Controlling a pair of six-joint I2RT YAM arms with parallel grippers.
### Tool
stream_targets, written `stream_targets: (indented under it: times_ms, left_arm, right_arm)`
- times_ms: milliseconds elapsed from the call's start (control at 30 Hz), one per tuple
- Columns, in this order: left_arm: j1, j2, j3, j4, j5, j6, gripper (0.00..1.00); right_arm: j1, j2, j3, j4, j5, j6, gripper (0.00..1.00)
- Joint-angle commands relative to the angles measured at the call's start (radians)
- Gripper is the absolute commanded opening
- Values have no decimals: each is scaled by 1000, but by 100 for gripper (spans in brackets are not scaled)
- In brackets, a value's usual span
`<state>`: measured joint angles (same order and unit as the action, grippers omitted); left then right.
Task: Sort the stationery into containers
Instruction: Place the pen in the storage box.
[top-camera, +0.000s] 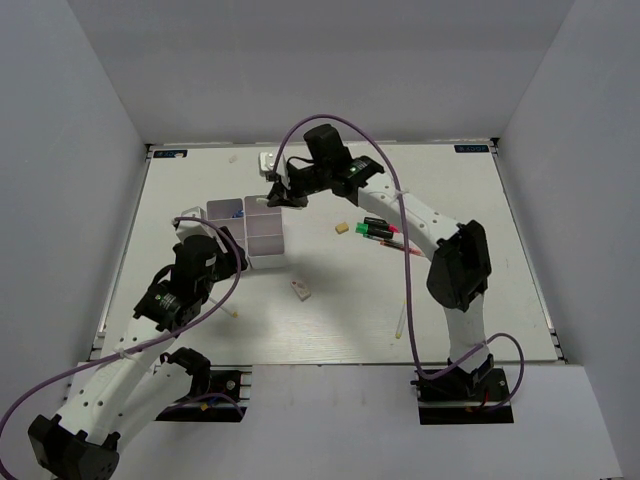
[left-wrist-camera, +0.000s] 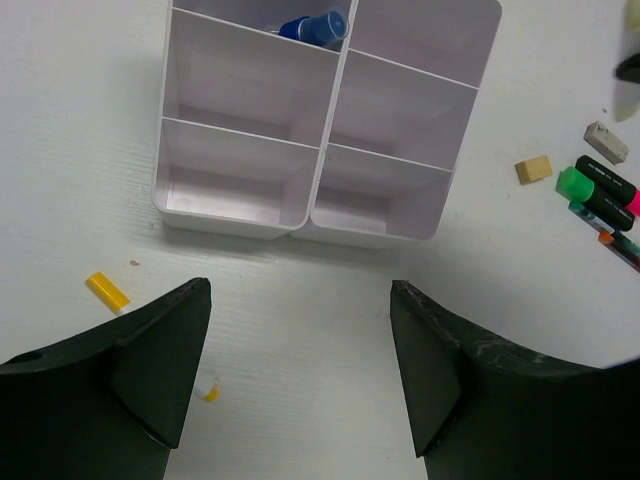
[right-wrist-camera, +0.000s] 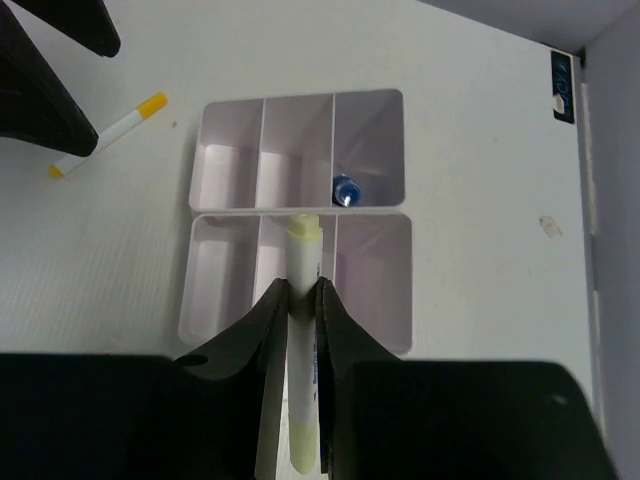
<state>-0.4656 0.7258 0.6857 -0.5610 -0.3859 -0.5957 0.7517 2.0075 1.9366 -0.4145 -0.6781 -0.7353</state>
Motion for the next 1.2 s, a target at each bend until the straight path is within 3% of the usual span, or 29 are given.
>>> stream_targets:
  times_ms: [0,500,700,1167]
  left_arm:
    - [5,-3,35,-5,-22,-3,82]
    - [5,6,35,-5,-31,7,82]
    - [5,6,35,-5,-31,7,82]
    - [5,6,35,-5,-31,7,82]
  right_arm:
    - [9,32,87,52,-132,-56,0]
    - [0,192,166,256,-336,-55,0]
    - [-5,281,220,359,-417,28,0]
    - [-40,369,208,568,-462,128,0]
